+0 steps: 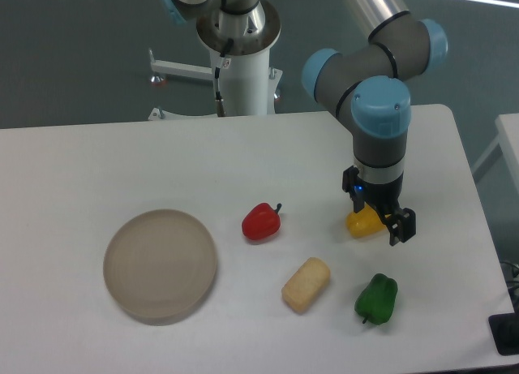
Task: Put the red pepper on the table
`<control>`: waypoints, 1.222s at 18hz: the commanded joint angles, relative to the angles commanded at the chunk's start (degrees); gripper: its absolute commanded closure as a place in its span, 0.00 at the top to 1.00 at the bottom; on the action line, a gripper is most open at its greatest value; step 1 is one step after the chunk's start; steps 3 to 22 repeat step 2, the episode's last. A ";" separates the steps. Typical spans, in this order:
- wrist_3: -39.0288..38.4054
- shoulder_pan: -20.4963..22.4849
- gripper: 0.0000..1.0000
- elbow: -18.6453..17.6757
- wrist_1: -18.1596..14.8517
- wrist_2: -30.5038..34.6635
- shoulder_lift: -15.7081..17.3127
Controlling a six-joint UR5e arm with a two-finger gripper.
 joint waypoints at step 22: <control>0.00 0.00 1.00 0.00 0.09 0.00 0.00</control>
